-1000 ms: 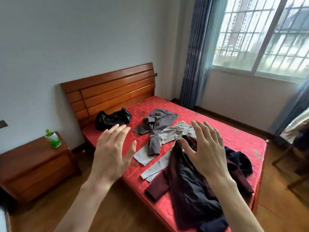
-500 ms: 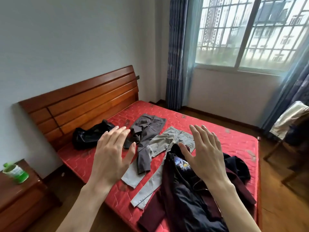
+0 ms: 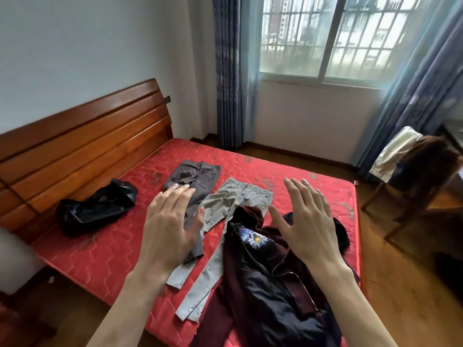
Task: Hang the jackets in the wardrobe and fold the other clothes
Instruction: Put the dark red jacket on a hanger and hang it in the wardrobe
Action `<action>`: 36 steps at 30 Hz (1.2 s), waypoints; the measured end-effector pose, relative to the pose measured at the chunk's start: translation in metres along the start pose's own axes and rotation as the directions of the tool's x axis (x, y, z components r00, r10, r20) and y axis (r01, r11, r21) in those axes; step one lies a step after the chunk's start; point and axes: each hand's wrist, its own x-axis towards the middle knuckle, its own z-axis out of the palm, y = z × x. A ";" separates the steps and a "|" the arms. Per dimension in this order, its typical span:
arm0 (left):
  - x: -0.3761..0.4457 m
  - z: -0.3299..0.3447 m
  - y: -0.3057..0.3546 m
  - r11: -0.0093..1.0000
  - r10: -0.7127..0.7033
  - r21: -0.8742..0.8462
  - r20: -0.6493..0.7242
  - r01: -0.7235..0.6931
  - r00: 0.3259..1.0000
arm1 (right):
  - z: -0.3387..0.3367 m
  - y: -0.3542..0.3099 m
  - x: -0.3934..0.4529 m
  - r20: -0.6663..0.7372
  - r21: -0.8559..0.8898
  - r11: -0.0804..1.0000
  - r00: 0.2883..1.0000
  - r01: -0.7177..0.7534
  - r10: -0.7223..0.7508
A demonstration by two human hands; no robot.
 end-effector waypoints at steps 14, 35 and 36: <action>0.123 0.102 -0.061 0.984 0.103 -0.151 0.087 -0.089 0.991 | 0.081 0.005 0.092 0.025 -0.079 0.982 0.984 -0.174 0.177; 0.158 0.312 -0.110 0.968 0.114 -0.250 0.328 -0.030 0.938 | 0.269 0.065 0.118 0.172 -0.091 0.968 0.954 -0.233 0.246; 0.152 0.325 -0.110 0.966 0.111 -0.257 0.339 -0.021 0.934 | 0.282 0.071 0.114 0.176 -0.091 0.969 0.954 -0.230 0.243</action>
